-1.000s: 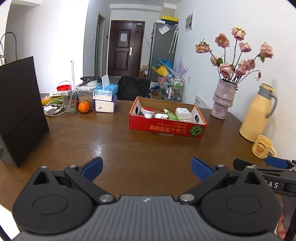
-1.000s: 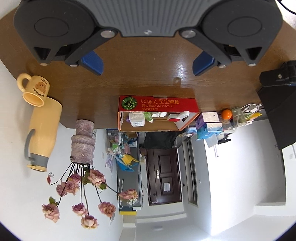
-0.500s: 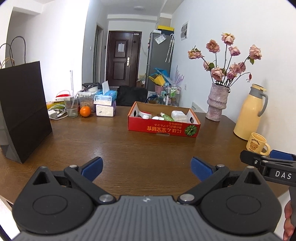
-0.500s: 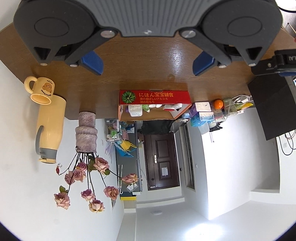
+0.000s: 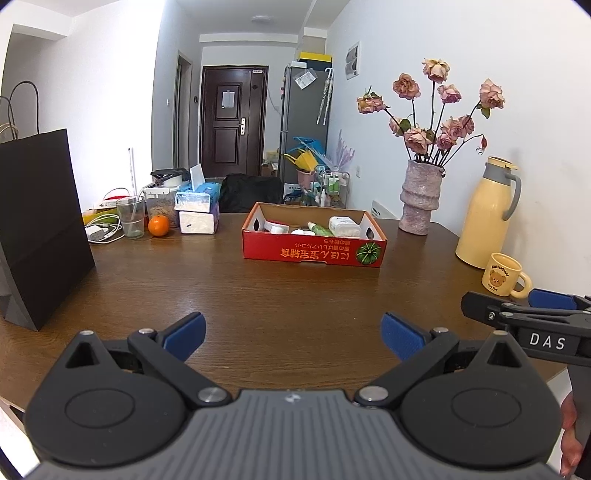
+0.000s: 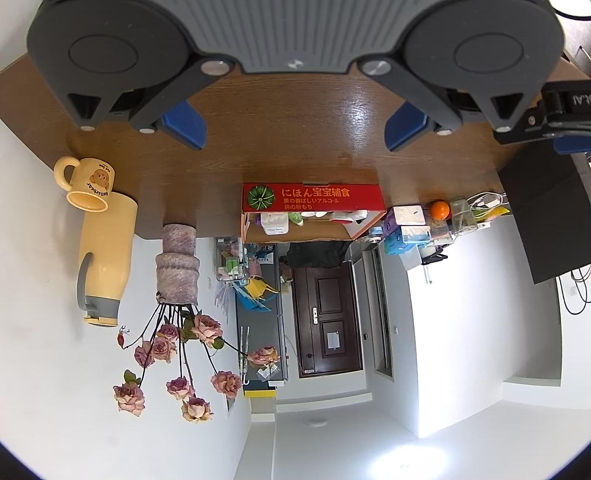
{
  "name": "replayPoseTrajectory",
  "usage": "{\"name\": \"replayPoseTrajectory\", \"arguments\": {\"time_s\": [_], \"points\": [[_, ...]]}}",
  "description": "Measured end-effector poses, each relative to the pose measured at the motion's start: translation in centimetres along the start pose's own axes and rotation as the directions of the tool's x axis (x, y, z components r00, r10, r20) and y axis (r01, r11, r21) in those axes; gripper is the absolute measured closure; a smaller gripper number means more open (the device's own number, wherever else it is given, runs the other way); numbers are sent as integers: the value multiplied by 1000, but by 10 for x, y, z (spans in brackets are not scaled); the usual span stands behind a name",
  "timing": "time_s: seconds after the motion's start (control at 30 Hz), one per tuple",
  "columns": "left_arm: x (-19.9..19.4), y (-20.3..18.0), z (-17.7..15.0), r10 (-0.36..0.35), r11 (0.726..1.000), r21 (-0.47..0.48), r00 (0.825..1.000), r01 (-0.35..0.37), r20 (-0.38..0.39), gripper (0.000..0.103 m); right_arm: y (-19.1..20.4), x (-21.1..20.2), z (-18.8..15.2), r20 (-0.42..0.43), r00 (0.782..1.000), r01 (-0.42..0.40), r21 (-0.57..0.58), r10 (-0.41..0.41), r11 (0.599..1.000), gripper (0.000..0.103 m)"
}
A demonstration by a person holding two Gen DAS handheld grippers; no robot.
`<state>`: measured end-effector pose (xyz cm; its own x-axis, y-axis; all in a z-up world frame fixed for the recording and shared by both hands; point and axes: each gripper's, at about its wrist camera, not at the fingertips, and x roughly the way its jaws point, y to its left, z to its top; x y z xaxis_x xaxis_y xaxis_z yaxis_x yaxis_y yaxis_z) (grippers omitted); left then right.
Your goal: Organize rigid objects
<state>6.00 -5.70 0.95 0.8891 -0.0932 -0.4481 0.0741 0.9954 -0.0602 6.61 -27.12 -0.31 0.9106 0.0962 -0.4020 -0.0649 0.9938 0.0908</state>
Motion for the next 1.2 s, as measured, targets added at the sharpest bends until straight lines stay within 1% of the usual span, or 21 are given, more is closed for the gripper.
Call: {"name": "replayPoseTrajectory", "arguments": {"time_s": [0.87,1.2], "points": [[1,-1,-1,-3,1000,1,1000,3,-2,0,-1,0,-3,2,1000,18,2,-18,1000,0],[2,2,-2,-18,1000,-5,1000,18,-7,0,-1,0,-3,2,1000,17,2,-17,1000,0]]}}
